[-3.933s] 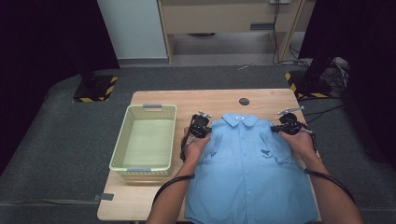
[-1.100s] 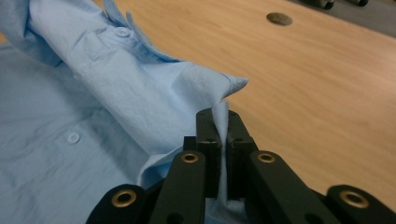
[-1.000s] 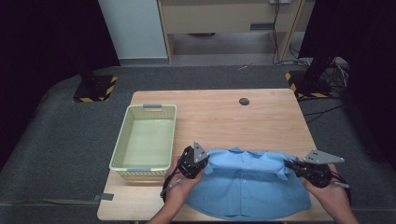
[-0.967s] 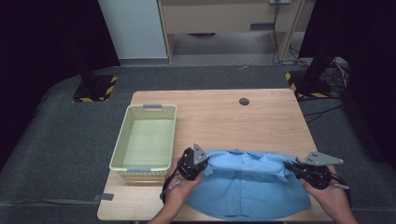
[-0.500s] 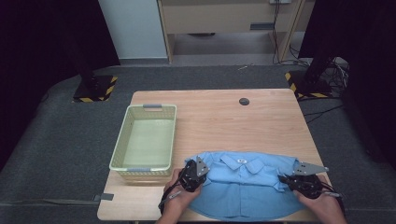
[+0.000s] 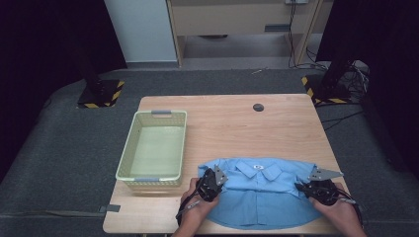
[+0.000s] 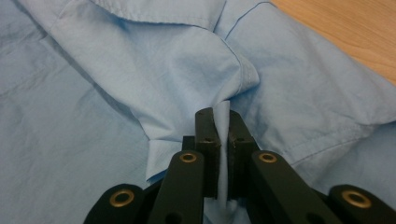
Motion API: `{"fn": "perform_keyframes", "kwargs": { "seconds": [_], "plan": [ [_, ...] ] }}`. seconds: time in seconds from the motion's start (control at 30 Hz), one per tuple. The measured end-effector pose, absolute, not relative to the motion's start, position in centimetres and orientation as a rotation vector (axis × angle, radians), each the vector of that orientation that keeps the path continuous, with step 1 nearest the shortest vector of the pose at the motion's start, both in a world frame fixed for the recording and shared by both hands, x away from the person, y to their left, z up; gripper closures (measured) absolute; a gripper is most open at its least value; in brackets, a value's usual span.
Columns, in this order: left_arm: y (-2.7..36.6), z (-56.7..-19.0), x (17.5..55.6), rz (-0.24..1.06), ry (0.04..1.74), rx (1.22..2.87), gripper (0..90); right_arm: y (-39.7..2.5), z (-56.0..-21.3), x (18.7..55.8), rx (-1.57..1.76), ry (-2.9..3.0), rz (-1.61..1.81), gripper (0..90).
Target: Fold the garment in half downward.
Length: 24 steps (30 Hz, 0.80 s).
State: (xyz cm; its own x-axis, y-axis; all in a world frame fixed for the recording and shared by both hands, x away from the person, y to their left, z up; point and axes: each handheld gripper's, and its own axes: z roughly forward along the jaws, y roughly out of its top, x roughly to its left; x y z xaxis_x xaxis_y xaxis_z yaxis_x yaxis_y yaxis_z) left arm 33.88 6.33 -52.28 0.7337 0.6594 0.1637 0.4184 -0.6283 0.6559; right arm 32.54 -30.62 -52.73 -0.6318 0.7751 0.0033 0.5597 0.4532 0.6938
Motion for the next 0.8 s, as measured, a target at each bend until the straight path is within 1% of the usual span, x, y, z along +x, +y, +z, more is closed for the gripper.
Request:
{"fn": "perform_keyframes", "kwargs": {
  "seconds": [0.37, 0.57, 0.67, 0.73, 0.8],
  "plan": [
    [5.4, -52.5, 37.6, 0.541, 0.873, 2.294, 87.6, -31.2, -52.9, 35.9, 1.202, 2.321, 0.963, 86.3],
    [5.5, -52.8, 36.9, 0.571, 0.861, 2.271, 87.1, -31.1, -53.0, 35.7, 1.176, 2.299, 0.946, 85.1],
    [5.3, -52.8, 36.5, 0.586, 0.859, 2.271, 85.4, -31.1, -53.1, 35.4, 1.185, 2.286, 0.947, 81.3],
    [5.3, -52.8, 36.4, 0.587, 0.870, 2.258, 81.9, -31.2, -53.1, 35.3, 1.184, 2.282, 0.951, 76.5],
    [5.3, -52.8, 36.3, 0.581, 0.884, 2.242, 76.2, -31.3, -53.1, 35.1, 1.189, 2.280, 0.964, 71.2]
  ]
}}
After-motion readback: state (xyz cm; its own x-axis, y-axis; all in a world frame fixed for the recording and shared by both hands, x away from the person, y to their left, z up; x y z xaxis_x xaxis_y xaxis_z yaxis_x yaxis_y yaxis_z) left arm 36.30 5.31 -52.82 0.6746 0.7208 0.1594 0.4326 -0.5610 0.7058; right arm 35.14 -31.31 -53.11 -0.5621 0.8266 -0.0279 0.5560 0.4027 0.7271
